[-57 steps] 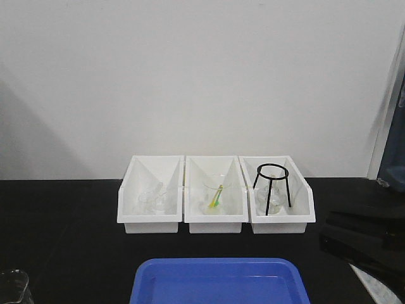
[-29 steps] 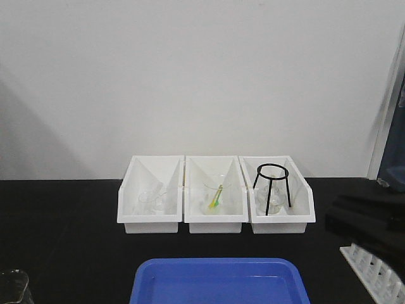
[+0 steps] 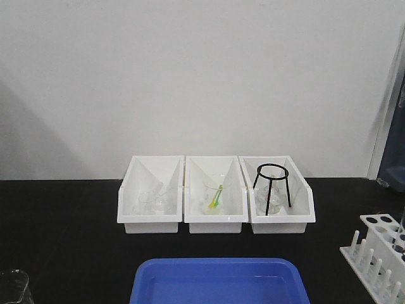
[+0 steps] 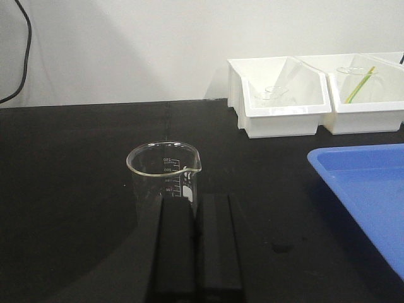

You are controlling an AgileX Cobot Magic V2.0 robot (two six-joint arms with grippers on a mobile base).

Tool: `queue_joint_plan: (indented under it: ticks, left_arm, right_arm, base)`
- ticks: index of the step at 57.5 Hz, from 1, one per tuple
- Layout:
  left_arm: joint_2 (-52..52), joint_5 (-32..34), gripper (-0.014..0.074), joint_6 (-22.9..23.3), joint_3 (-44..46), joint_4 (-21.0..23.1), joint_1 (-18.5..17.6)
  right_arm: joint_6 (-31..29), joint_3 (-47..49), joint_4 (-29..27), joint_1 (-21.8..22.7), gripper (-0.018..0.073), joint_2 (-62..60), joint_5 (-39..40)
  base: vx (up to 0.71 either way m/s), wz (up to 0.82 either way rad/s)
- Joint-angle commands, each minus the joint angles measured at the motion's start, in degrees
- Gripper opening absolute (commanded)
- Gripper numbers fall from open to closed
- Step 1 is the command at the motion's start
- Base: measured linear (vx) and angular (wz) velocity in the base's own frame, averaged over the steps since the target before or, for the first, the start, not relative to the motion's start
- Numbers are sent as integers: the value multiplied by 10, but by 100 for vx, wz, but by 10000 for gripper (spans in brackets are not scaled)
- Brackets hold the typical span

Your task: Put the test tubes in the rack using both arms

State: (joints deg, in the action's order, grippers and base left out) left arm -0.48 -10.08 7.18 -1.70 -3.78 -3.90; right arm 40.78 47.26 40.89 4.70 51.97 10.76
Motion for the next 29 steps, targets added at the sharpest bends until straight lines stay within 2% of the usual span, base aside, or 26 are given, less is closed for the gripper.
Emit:
queue_joint_plan:
  ticks: [1, 6, 10, 16, 22, 29]
  left_arm:
    - [-12, 44, -20, 5, -15, 4, 0]
    - [-12, 44, -20, 5, -15, 4, 0]
    - [-12, 44, -20, 5, -15, 4, 0]
    - [-12, 44, -20, 5, -15, 4, 0]
    - [-12, 44, -20, 5, -15, 4, 0]
    - [-12, 44, -20, 5, -15, 4, 0]
  right_arm:
    - [-160, 17, -145, 0, -8, -16, -68]
    - [-300, 17, -247, 0, -8, -34, -167]
    - [-404, 17, -308, 0, -8, -49, -234]
    - [-509, -9, -387, 0, -8, -91, -303]
    - [-536, -90, -432, 0, -8, -167, -286]
    - [-492, -204, -438, 0, -8, -259, -235]
  base:
    - [0, 0]
    - [0, 0]
    - [0, 0]
    - [0, 0]
    - [0, 0]
    - [0, 0]
